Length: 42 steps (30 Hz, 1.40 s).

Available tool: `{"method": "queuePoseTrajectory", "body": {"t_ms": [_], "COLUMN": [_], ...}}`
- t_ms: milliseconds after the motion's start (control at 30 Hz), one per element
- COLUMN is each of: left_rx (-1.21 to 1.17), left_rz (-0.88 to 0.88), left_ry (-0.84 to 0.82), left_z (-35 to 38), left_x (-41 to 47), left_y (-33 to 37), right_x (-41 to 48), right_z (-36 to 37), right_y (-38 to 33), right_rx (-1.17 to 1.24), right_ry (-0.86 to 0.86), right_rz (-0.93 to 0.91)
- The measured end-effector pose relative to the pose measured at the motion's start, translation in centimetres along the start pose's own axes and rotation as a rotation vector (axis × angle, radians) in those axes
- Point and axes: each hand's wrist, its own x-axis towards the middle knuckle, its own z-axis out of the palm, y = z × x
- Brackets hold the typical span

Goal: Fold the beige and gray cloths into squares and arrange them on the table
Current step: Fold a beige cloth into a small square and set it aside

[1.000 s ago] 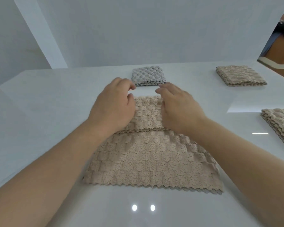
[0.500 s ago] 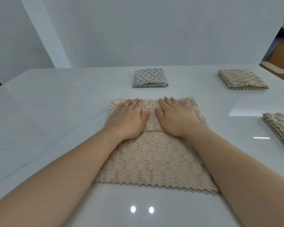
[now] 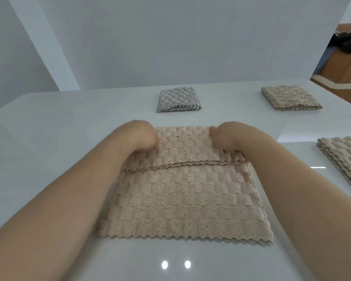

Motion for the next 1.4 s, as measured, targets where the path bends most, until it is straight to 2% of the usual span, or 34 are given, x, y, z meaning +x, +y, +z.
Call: {"method": "queuePoseTrajectory", "body": {"t_ms": [133, 267, 433, 567, 700, 867, 1033, 1267, 1400], "left_rx": [0.04, 0.133, -0.037, -0.074, -0.276, -0.518, -0.623, -0.783, -0.912], "left_rz": [-0.057, -0.022, 0.014, 0.062, 0.084, 0.104, 0.087, 0.071, 0.09], "left_ry": [0.181, 0.277, 0.196, 0.209, 0.184, 0.111, -0.008, 0.0, 0.079], "left_z": [0.0, 0.8, 0.3, -0.5, -1.6, -2.6, -2.7, -3.7, -4.6], "left_x": [1.1, 1.1, 1.9, 1.5, 1.1, 1.0, 1.1, 0.5, -0.1], "left_y": [-1.4, -1.3, -2.8, -3.2, -3.9, -5.1, -5.7, -5.8, -5.5], "right_x": [1.0, 2.3, 3.0, 3.0, 2.3, 1.9, 1.6, 0.3, -0.1], "right_z": [-2.3, -2.8, -2.7, -2.9, -4.0, -4.4, -4.4, -5.6, -6.3], "right_y": [-0.7, -0.2, 0.2, 0.6, 0.8, 1.4, 1.7, 2.5, 3.1], "right_rx": [-0.046, -0.065, -0.037, 0.0, 0.019, -0.03, -0.006, 0.131, 0.102], "right_ry": [-0.004, 0.12, 0.173, 0.219, 0.244, 0.098, 0.085, 0.082, 0.103], "right_rz": [0.08, 0.129, 0.146, 0.116, 0.072, -0.029, -0.102, -0.154, -0.159]}}
